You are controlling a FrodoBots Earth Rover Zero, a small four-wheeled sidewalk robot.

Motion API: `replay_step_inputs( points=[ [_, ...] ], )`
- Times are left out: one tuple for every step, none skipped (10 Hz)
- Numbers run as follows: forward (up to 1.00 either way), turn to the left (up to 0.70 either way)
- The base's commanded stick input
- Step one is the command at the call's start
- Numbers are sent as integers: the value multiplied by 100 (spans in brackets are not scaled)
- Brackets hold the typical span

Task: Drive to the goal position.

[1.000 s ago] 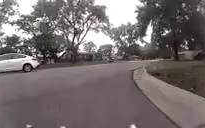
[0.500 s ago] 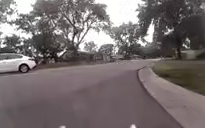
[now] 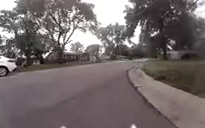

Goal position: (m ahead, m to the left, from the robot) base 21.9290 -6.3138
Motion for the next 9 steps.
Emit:
replay_step_inputs(
  points=[
    [100, -37],
    [100, -16],
    [100, 0],
    [100, 0],
    [100, 0],
    [100, 0],
    [100, 0],
    [100, 0],
    [100, -25]
  ],
)
